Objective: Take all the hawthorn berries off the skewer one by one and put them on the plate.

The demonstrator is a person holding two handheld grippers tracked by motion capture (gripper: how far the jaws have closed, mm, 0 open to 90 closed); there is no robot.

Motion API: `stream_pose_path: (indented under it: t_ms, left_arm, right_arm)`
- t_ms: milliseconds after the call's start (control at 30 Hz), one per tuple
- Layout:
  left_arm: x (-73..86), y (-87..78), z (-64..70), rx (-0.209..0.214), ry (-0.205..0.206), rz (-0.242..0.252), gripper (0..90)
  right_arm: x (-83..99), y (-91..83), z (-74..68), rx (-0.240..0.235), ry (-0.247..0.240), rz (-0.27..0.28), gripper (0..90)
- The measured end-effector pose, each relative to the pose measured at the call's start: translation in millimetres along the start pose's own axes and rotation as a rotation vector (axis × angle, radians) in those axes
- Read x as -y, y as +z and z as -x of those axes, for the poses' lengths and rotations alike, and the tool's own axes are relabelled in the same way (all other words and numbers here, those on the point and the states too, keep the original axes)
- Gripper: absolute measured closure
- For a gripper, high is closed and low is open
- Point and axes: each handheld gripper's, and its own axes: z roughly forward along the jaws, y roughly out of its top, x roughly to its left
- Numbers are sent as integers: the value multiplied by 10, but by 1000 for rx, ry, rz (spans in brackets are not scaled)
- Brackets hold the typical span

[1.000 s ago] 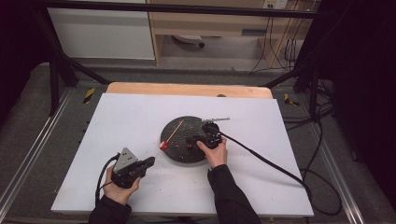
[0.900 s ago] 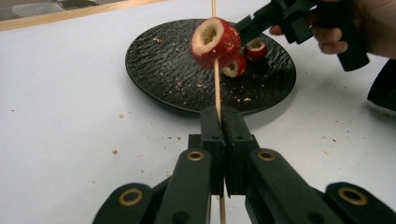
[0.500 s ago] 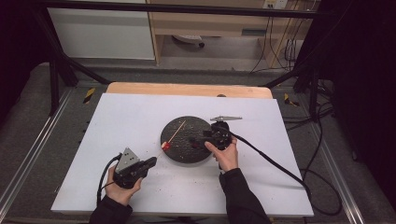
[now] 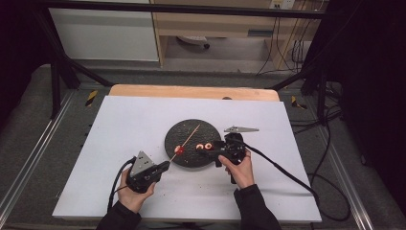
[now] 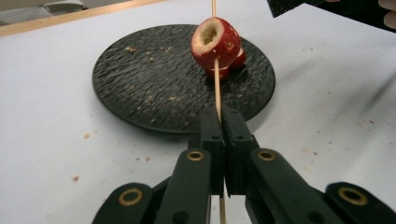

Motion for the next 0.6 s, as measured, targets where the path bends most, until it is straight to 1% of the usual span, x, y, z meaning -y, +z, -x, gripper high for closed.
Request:
stream_pose_path:
  t_ms: [100,200,400,600]
  left_arm:
    - [-69,59,81,5,23,2,879]
    - [-135,112,170,11,40,11,879]
    - [-204,209,317,30,60,15,879]
    - [-202,253,384,43,65,15,879]
  right_arm:
    - [17,1,-27,-25,19,8,121]
    - [32,11,-36,-40,29,12,157]
    - [47,36,-51,-68,62,27,268]
    - [63,68,-56,-84,98,20,408]
